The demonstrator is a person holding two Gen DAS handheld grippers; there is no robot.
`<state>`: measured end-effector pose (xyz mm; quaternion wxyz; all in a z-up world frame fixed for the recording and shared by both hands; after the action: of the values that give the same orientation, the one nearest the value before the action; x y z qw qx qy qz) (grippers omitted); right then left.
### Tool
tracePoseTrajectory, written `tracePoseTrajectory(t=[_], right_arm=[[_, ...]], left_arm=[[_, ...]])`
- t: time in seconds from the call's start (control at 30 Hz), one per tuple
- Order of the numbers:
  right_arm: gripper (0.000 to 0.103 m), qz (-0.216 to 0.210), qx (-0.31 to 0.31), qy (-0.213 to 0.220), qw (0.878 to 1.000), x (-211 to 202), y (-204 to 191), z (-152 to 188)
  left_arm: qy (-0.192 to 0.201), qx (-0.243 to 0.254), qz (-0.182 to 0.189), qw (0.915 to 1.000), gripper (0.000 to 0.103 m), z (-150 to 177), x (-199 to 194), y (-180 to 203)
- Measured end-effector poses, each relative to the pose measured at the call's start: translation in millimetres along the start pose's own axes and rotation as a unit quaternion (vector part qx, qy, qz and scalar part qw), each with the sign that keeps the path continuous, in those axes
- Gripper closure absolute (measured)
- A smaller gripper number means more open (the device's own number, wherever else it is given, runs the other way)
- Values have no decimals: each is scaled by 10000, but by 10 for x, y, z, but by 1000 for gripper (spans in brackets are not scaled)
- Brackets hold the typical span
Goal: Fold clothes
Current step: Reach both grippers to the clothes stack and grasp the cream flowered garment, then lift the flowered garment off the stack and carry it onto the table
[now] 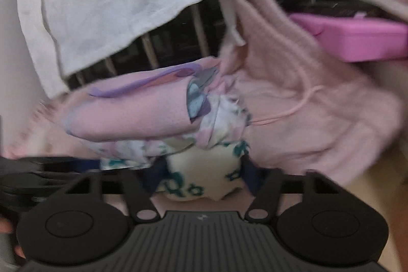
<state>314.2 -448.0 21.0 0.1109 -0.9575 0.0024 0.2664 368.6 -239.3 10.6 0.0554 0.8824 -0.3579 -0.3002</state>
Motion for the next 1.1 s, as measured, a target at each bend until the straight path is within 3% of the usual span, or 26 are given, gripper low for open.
tracePoseTrajectory(t=[0.07, 0.13, 0.23, 0.37, 0.5, 0.6, 0.67, 0.73, 0.8, 0.83, 0.9, 0.93, 0.97, 1.0, 1.07, 1.1], right_arm=[[79, -290, 406, 62, 9987, -124, 2, -125], [93, -572, 829, 169, 9948, -292, 8, -260], [94, -1005, 1120, 435, 9877, -936, -102, -529], [94, -1556, 510, 986, 9816, -2060, -517, -656], [94, -2083, 107, 1550, 9656, -3207, -919, -596], [94, -2513, -133, 1771, 9515, -3891, -1270, -378], [94, -2757, -263, 1827, 9433, -4261, -1507, -171], [94, -2707, -369, 1648, 9477, -4364, -1749, 102], [94, -2527, -464, 1364, 9568, -4350, -1991, 404], [94, -2379, -497, 1142, 9633, -4266, -2112, 584], [90, -1849, -552, 448, 9802, -3841, -2347, 1031], [82, -1427, -621, 174, 9877, -3633, -2412, 1233], [78, -920, -651, 3, 9936, -3490, -2410, 1420], [77, -412, -678, -168, 9967, -3347, -2407, 1607], [74, 362, -759, -320, 9959, -3176, -2381, 1964], [58, 245, -862, -10, 9960, -3315, -2326, 2109]], left_arm=[[238, 151, 42, 9996, 81, -95, -130, 65], [561, 177, 419, 9974, 81, -244, -431, 135], [1265, -148, 1132, 9854, 83, -495, -1069, 281], [1799, -56, 1855, 9660, 83, -625, -2205, 665], [2484, 162, 2052, 9465, 83, -475, -3462, 1103], [2735, 451, 1837, 9431, 81, -194, -4358, 1354], [2722, 470, 1507, 9492, 79, 55, -4828, 1450], [2619, 453, 845, 9603, 72, 376, -5151, 1474], [2556, 314, 379, 9655, 68, 777, -5289, 1363], [2317, 301, 137, 9722, 55, 996, -5257, 1288], [1398, 457, -424, 9882, 40, 1421, -5000, 1120], [773, 605, -829, 9917, 53, 1596, -4839, 1037], [491, 635, -1203, 9895, 64, 1788, -4827, 958], [509, 582, -1475, 9860, 77, 1987, -4909, 871], [693, 367, -1809, 9804, 61, 2379, -5125, 679], [981, 120, -1699, 9805, 42, 2568, -5303, 559]])
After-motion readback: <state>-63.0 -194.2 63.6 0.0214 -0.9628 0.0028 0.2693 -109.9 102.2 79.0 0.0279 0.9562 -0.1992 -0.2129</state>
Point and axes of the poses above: each gripper's, at about its wrist camera, not at the fingertips, and x roughly the way its jaws point, y to its right, z to its underside, the point moved 1 cm from there along x, roughly the way its jaws point, and after that the axes turned 10 degrees about z, right-handed, at the moved point
